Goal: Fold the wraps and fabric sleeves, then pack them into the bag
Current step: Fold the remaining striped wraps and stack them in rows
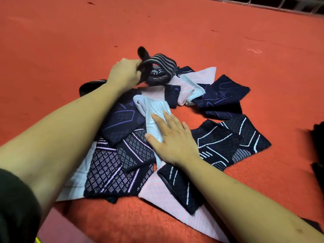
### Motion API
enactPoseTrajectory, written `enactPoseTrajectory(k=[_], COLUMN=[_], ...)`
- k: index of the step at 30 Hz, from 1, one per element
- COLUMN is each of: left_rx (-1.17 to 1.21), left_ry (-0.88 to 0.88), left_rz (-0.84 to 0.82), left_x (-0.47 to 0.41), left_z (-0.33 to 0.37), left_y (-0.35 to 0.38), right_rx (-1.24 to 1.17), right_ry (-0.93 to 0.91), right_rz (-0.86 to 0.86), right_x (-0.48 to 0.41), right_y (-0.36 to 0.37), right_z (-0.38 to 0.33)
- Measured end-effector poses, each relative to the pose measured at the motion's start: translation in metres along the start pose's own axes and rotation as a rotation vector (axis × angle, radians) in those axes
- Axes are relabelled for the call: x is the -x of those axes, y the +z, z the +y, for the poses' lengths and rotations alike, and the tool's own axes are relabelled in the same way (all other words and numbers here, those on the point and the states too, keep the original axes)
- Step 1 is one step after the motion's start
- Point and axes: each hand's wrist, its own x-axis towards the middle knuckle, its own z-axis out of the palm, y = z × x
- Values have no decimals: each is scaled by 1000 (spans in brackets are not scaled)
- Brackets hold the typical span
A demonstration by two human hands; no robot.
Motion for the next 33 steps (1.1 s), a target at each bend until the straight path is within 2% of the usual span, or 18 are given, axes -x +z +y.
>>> enactPoseTrajectory(k=[2, 3, 7, 9, 11, 13, 17, 20, 22, 24, 25, 29, 33], left_rx=[45, 30, 3, -3, -27, -21, 16, 243, 458, 690, 760, 738, 951], left_ry=[41, 76, 199, 238, 311, 373, 361, 369, 379, 226, 136, -30, -322], left_rz=[-41, -80, -104, -80, -51, -48, -70, -112, -268, -416, -427, -330, -135], left_x=[12, 21, 64, 86, 109, 136, 197, 225, 236, 263, 266, 260, 255], left_z=[27, 39, 74, 89, 109, 133, 171, 173, 169, 182, 182, 187, 186], left_y=[-19, -27, -54, -63, -67, -64, -52, -44, -35, -44, -41, -28, -34], right_rx=[-115, -248, -1104, -1424, -1649, -1756, -1661, -1633, -1547, -1459, -1425, -1352, -1278], right_ry=[-3, 17, 268, 402, 459, 471, 566, 583, 635, 664, 662, 665, 708], right_rz=[21, 43, 155, 199, 117, 46, 28, 75, 152, 194, 193, 174, 328], right_x=[1, 0, 9, 28, 45, 64, 97, 117, 122, 151, 154, 163, 172], right_y=[-3, -7, -41, -69, -89, -101, -110, -106, -104, -110, -110, -113, -121], right_z=[0, 0, 6, 11, 21, 27, 31, 37, 41, 46, 47, 44, 50])
